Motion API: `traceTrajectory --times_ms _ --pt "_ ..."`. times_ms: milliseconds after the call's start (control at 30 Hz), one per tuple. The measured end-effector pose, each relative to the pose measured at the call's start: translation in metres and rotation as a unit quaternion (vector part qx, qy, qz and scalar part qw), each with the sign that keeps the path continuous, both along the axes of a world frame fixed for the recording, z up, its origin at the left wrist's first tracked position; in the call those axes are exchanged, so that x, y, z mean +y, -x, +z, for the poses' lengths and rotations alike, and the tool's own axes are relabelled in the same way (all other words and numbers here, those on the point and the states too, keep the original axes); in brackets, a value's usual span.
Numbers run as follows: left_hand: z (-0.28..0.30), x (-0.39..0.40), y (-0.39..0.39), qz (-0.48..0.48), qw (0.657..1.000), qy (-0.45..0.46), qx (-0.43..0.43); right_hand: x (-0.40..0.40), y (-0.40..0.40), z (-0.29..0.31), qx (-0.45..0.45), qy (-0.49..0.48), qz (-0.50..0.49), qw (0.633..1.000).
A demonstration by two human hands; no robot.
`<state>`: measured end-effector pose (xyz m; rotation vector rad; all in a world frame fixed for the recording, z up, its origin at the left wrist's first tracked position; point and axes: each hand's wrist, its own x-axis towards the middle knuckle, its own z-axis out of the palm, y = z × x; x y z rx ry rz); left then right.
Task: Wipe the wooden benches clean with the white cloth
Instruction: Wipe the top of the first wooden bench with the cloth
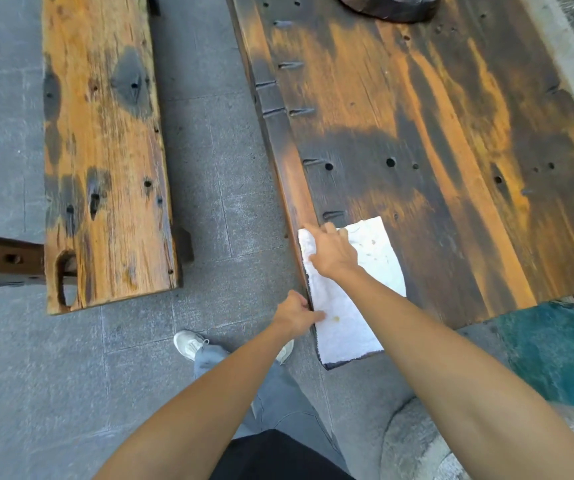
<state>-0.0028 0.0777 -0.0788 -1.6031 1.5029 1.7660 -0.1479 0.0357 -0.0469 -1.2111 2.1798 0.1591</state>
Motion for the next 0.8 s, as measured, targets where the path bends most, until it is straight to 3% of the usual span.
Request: traceTrajectory --times_ms 133,267,433,567,700,800 --pt "-0.005 0.009 -0.006 -0.037 0.999 -0.018 -0.013 -0.001 0.0 0.002 0.019 0.017 -0.044 0.999" --pt "0.002 0.016 -0.009 -0.054 0.998 0.001 0.027 -0.005 0.003 0.018 0.019 0.055 -0.02 0.998" --pt "0.013 -0.012 -0.039 0.09 0.988 0.094 0.086 -0.027 0.0 0.047 0.031 0.144 -0.006 0.989" --pt "0.021 -0.068 -0.09 0.202 0.965 0.141 0.086 -0.066 -0.02 0.062 -0.015 0.203 -0.041 0.978" --pt "0.025 -0.13 -0.156 0.155 0.951 0.255 0.084 -0.104 -0.06 0.065 -0.073 0.252 -0.114 0.958" --pt "0.03 -0.178 -0.218 0.11 0.946 0.293 0.082 -0.128 -0.092 0.059 -0.098 0.261 -0.088 0.956"
